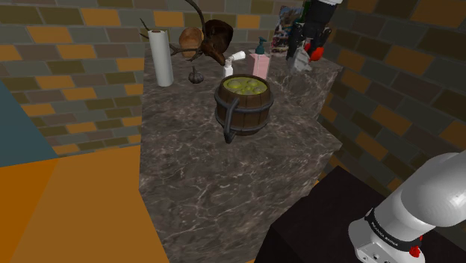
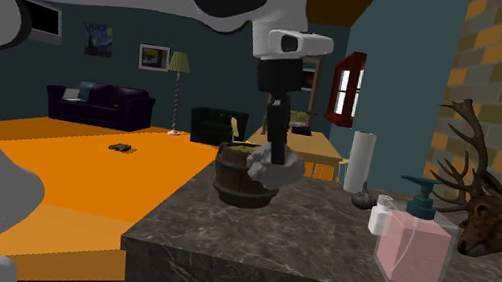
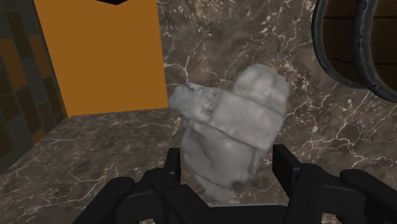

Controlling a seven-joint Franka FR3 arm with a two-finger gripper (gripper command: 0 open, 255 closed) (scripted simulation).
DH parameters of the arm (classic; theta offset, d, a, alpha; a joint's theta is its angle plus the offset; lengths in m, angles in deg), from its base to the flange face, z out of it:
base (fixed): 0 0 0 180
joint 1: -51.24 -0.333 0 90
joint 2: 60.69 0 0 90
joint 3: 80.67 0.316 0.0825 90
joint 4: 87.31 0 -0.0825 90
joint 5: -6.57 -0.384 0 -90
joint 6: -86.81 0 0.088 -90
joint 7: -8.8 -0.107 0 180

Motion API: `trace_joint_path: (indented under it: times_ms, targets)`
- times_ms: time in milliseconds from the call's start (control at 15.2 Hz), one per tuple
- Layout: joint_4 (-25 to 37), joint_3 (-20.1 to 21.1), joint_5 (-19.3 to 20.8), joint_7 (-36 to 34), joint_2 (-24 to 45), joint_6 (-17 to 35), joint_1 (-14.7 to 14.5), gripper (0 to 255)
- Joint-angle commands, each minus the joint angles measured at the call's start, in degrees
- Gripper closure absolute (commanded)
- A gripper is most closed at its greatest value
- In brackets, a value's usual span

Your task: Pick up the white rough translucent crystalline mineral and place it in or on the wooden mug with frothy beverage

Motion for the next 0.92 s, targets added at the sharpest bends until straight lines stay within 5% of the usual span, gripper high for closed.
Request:
trace_joint_path:
  times_ms: [0, 858]
  targets:
    - [1.81, 0.00, 0.01, -0.10, 0.22, -1.58, 0.00, 255]
    - [16.61, -0.05, 0.15, -0.61, 4.38, -12.21, 0.02, 255]
